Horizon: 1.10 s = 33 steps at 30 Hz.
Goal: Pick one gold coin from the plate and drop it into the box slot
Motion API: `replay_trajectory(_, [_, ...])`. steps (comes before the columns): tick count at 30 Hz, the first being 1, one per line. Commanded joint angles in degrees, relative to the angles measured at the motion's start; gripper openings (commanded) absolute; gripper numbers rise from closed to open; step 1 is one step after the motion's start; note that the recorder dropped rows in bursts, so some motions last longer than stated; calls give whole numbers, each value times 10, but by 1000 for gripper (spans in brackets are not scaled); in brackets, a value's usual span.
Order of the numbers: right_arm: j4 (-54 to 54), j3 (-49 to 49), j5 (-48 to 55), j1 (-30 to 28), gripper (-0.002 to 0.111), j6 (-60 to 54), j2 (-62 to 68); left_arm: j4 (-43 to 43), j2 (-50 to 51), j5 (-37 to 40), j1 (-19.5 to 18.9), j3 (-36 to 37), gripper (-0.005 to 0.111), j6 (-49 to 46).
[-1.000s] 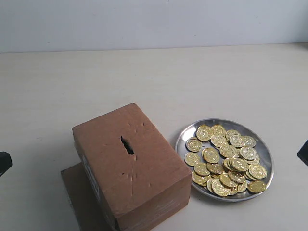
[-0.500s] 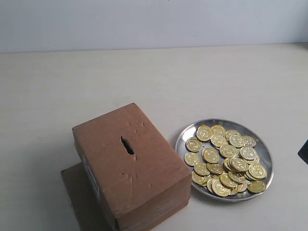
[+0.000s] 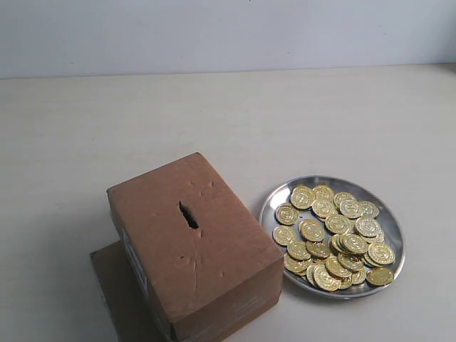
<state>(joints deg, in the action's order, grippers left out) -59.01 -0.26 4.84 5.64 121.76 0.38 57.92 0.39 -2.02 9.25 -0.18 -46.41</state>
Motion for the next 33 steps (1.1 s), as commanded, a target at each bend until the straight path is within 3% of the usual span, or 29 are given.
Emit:
replay_trajectory(1, [-1, 3, -3, -20, 0, 2, -4, -3, -4, 0, -1, 2, 0, -3])
replay_trajectory(14, [-1, 3, -3, -20, 0, 2, -4, -3, -4, 0, -1, 2, 0, -3])
replay_trajectory(21, [10, 3, 30, -20, 0, -356, -4, -3, -4, 0, -1, 2, 0, -3])
replay_trajectory(28, [247, 3, 144, -20, 0, -739, -4, -3, -4, 0, -1, 2, 0, -3])
replay_trajectory(33, [301, 3, 125, -16, 0, -869, -4, -3, -4, 0, -1, 2, 0, -3])
